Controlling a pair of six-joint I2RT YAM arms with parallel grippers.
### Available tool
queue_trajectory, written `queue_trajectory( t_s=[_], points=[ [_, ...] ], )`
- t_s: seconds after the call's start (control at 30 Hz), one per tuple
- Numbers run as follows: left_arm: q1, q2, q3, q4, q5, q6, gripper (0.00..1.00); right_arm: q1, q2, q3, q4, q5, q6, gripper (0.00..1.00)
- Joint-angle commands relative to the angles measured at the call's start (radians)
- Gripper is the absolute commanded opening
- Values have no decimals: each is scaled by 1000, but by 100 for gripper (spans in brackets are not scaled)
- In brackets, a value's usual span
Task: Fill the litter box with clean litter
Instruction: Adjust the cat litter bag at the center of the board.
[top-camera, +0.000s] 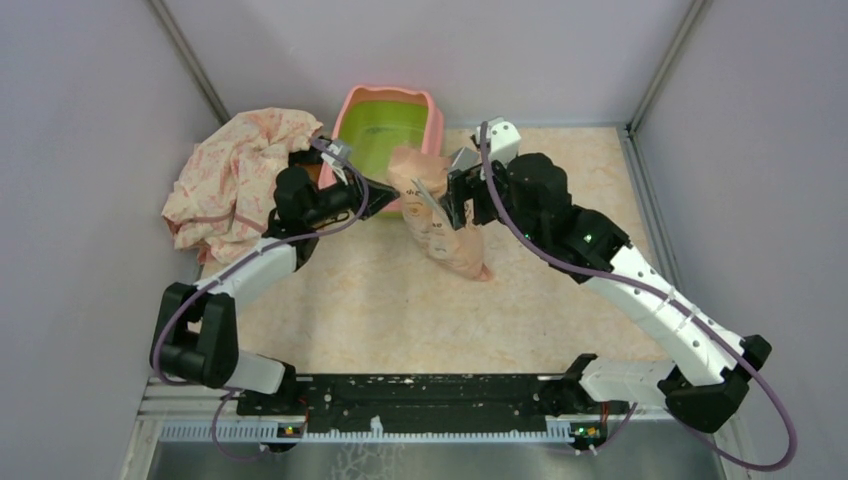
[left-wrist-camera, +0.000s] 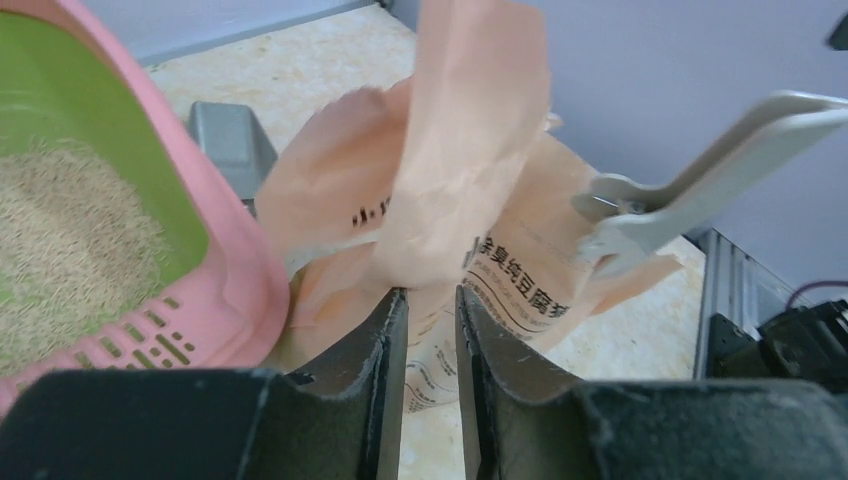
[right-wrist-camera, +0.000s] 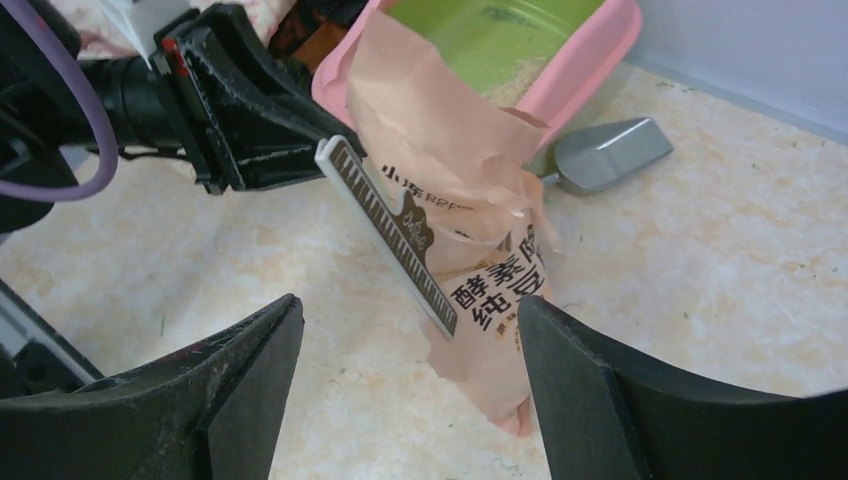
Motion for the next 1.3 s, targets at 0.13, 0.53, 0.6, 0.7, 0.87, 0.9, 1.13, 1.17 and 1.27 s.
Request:
queue_trajectory(
  t_s=[0.13, 0.53, 0.6, 0.7, 0.87, 0.9, 1.13, 1.17, 1.27],
  points=[
    [43, 49, 5, 248, 294, -99, 34, 41, 44, 68, 53, -90, -80, 80],
    [54, 243, 125, 468, 409, -252, 37, 57, 108, 94, 44, -44, -98, 81],
    [55, 274, 132, 574, 431, -343, 35, 57, 91, 73, 38, -26, -83, 81],
    [53, 320, 160, 669, 468, -430, 24, 53, 40, 0, 37, -15, -29, 82],
    [53, 376, 182, 824, 504, -557, 19, 16, -65, -160, 22, -25, 73, 83],
    [53, 383, 182, 843, 510, -572, 26, 1, -87, -193, 19, -36, 83, 83],
    [44, 413, 195, 895, 539, -609, 27, -72, -218, -361, 5, -100, 133, 83],
    [41, 418, 199, 899, 543, -609, 17, -80, -230, -377, 6, -115, 139, 83],
    [25, 417, 209, 862, 550, -580, 0, -90, -259, -413, 14, -140, 161, 83]
  ],
)
